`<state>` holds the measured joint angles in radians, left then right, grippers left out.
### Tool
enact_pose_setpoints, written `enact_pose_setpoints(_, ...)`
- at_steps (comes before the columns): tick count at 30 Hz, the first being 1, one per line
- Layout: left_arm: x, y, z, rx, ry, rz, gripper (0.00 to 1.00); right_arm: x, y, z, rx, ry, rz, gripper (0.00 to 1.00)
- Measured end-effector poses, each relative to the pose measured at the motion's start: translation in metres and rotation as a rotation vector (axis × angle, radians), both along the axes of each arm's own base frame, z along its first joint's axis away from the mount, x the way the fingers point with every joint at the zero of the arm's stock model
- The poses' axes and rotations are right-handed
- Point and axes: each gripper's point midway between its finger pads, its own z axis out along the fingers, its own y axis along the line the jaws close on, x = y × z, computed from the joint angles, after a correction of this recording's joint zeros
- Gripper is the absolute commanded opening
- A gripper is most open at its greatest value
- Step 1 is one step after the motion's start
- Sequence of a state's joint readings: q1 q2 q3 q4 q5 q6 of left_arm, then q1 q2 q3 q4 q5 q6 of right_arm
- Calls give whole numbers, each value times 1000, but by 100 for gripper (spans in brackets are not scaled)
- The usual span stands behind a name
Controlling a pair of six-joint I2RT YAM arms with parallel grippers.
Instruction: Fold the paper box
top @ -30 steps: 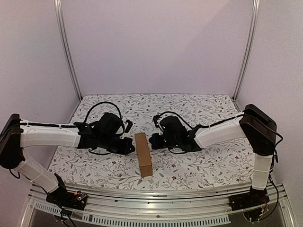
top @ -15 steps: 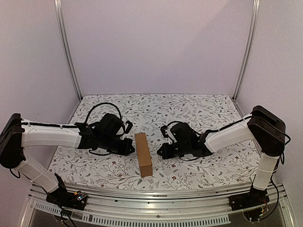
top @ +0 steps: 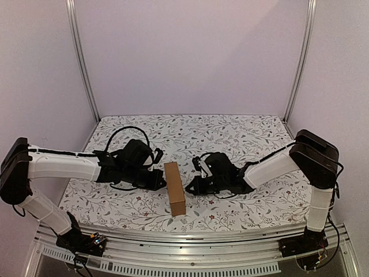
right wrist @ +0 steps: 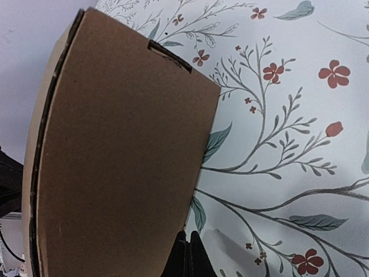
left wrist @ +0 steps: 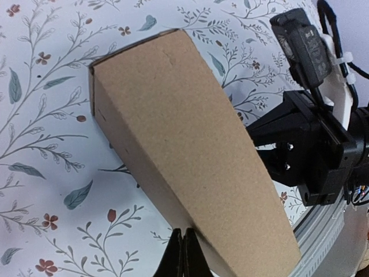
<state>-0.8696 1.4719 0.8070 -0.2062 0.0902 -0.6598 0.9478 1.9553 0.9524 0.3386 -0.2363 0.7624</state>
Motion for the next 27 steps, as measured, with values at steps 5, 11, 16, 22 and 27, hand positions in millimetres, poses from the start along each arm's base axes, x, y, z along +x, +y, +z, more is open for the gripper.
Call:
enact_pose_setpoints(5,0,-3,-1,-7,0,-1,0,1,10,-3,15,23,-1,0)
enact_pose_setpoints(11,0,-5,-5,-4,4,-2,0,1,24,-2,37,30,0,0)
enact_pose_setpoints(16,1,-5,-6,-2,3,-1,0,3,31,-4,43,42,-4,0)
enact_pose_setpoints(22,0,-6,-5,-5,3,-4,0,4,31,-11,31,44,-14,0)
enact_pose_setpoints(27,0,-6,-5,-5,4,-5,0,8,19,-19,-2,29,-39,0)
